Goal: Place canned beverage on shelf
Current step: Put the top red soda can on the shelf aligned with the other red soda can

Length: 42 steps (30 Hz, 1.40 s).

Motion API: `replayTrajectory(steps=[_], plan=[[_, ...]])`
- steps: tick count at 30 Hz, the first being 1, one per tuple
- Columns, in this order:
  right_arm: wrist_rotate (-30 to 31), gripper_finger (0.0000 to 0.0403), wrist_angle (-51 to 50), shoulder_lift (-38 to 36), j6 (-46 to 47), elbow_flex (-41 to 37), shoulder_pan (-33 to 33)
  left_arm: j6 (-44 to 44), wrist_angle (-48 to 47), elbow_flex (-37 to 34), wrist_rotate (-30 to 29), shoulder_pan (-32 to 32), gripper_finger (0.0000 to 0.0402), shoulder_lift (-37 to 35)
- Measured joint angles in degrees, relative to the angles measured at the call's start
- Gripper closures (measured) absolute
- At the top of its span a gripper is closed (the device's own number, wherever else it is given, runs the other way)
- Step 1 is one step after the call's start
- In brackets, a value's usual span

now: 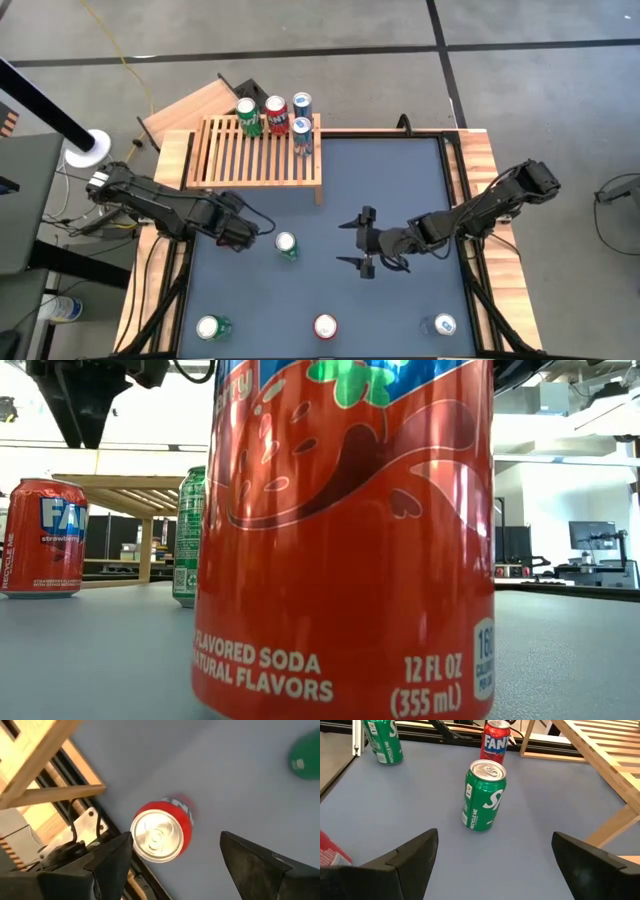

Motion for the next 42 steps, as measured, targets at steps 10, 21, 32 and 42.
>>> replayTrajectory(steps=[10, 21, 32, 42], plan=[[0.0, 0.0023, -0.2, 0.0, -0.2, 0.0, 0.0, 2.0, 0.0, -1.9, 3.6, 4.1, 0.0113, -4.8], [-0.4, 0.0023, -1.0, 0.0, -1.6, 0.0, 0.1, -2.3, 11.5, -12.4, 7.1, 6.1, 0.0113, -17.2], [-0.5, 0.0023, -0.9, 0.0, -1.6, 0.0, 0.0, 4.1, 10.7, -12.7, 3.7, 6.1, 0.0113, -16.1], [-0.5, 0.0023, -0.9, 0.0, -1.8, 0.0, 0.0, 2.2, 11.4, -12.7, 2.7, 6.1, 0.0113, -15.9]])
